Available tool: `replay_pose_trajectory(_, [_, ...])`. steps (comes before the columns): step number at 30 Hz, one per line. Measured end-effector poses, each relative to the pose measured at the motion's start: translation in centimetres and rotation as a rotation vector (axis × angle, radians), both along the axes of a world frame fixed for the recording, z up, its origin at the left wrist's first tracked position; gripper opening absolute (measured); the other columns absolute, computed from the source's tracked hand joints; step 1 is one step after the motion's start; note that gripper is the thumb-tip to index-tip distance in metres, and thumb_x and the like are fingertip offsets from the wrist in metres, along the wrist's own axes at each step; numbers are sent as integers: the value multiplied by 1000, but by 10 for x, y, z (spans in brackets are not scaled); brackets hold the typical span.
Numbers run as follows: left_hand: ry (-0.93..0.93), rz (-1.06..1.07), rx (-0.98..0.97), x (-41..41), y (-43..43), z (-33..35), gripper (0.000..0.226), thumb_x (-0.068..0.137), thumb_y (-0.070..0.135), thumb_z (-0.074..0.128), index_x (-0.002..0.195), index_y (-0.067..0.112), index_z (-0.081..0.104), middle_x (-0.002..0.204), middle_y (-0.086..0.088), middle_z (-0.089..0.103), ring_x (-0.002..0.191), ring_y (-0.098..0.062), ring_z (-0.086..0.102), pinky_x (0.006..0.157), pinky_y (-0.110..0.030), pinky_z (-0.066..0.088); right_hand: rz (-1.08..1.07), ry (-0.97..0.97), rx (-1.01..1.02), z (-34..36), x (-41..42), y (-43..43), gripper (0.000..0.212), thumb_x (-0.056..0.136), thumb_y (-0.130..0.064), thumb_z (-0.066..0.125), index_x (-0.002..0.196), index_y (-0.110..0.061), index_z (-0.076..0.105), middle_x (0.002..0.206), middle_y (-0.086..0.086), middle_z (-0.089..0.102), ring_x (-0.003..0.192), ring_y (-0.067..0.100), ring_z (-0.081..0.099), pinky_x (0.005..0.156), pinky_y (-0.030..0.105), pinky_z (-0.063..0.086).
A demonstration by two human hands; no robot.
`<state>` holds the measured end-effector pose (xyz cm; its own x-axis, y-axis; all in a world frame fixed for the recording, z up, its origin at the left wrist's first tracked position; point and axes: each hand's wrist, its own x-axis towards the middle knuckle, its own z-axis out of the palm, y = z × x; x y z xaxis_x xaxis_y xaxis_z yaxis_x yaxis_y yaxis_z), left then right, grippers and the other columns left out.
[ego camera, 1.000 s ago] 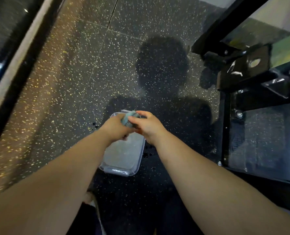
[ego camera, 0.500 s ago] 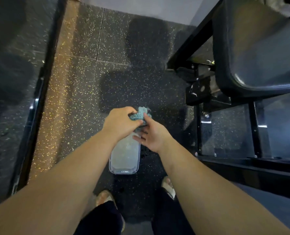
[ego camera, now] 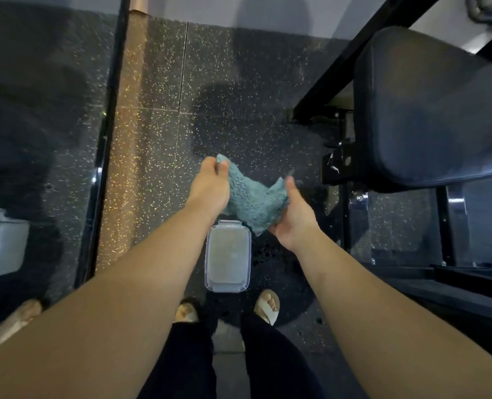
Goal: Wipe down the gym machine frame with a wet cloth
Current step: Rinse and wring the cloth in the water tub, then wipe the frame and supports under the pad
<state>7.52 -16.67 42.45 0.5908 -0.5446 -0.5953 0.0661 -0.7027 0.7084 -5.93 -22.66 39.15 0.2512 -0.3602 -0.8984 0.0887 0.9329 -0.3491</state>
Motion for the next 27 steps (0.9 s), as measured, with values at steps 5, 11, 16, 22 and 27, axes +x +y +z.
replay_pose_trajectory(5, [-161,-167,106,41,-31,-4,36,104,31,27,128,7,38,119,-16,56,104,-30,54,81,-32,39,513,166,-134,2,32,-16,108,76,-1,76,152,-28,5,150,11,34,118,25,54,102,45,44])
replay_pose_trajectory(11, [-212,-368,193,140,-76,-25,45,102,25,36,145,20,26,130,-19,54,91,-32,59,75,-33,44,941,451,-474,0,109,-60,60,84,-36,70,135,-10,51,134,6,54,112,18,55,90,24,42])
replay_pose_trajectory(16, [-254,-932,265,214,-124,-24,49,90,42,58,135,24,51,139,-5,51,122,-24,51,97,-28,38,1230,499,-480,10,188,-95,81,74,-43,78,139,-8,45,137,8,52,122,24,51,103,30,39])
replay_pose_trajectory(22, [-502,-1229,471,251,-167,-36,41,85,35,67,119,13,63,116,-9,49,104,-27,57,89,-35,45,1187,813,-613,13,214,-126,38,92,-38,59,116,-9,64,126,9,49,106,24,52,95,31,44])
replay_pose_trajectory(27, [-529,-1318,289,243,-200,-38,37,90,48,54,103,18,72,119,2,50,117,-21,41,95,-33,38,549,673,-521,2,197,-147,28,91,-34,59,84,-8,60,94,5,55,84,18,51,76,30,44])
